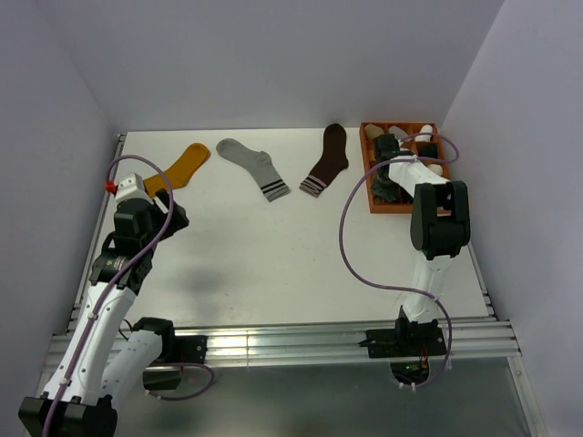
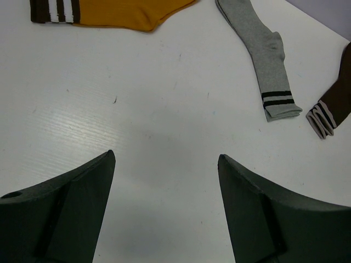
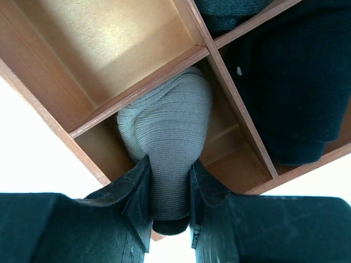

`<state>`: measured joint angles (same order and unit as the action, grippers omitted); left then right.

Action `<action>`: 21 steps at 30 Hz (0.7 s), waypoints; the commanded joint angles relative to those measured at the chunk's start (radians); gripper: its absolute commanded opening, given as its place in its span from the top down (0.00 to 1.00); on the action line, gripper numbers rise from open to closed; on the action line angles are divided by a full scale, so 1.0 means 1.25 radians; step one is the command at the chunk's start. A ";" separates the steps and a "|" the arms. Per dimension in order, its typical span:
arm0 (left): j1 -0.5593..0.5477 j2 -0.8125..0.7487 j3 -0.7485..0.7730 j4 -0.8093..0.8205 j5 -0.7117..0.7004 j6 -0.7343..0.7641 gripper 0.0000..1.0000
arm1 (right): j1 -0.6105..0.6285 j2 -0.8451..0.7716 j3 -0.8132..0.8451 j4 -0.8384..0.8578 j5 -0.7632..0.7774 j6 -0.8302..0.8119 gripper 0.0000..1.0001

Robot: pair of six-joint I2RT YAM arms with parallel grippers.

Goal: Roll the socks
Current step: Place the sock in the storage box.

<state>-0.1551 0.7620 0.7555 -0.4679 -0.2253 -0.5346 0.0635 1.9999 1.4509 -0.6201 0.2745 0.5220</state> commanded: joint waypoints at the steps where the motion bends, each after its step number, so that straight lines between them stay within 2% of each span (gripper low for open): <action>1: -0.004 -0.018 -0.004 0.028 0.010 0.015 0.19 | 0.023 0.019 0.004 -0.028 0.009 0.003 0.74; 2: -0.004 -0.017 -0.004 0.028 0.010 0.015 0.19 | 0.023 0.020 0.005 -0.033 0.007 0.003 0.68; 5: -0.004 -0.017 -0.004 0.029 0.011 0.015 0.19 | 0.023 0.019 0.012 -0.045 0.014 -0.007 0.58; 11: -0.004 -0.016 -0.006 0.031 0.015 0.015 0.19 | 0.024 -0.060 -0.002 -0.041 -0.001 -0.026 0.43; 21: -0.004 -0.017 -0.007 0.032 0.018 0.015 0.19 | 0.019 -0.144 0.021 -0.057 0.009 -0.023 0.40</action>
<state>-0.1551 0.7540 0.7555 -0.4675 -0.2211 -0.5346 0.0811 1.9152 1.4521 -0.6804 0.2638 0.4889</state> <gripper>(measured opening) 0.810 0.600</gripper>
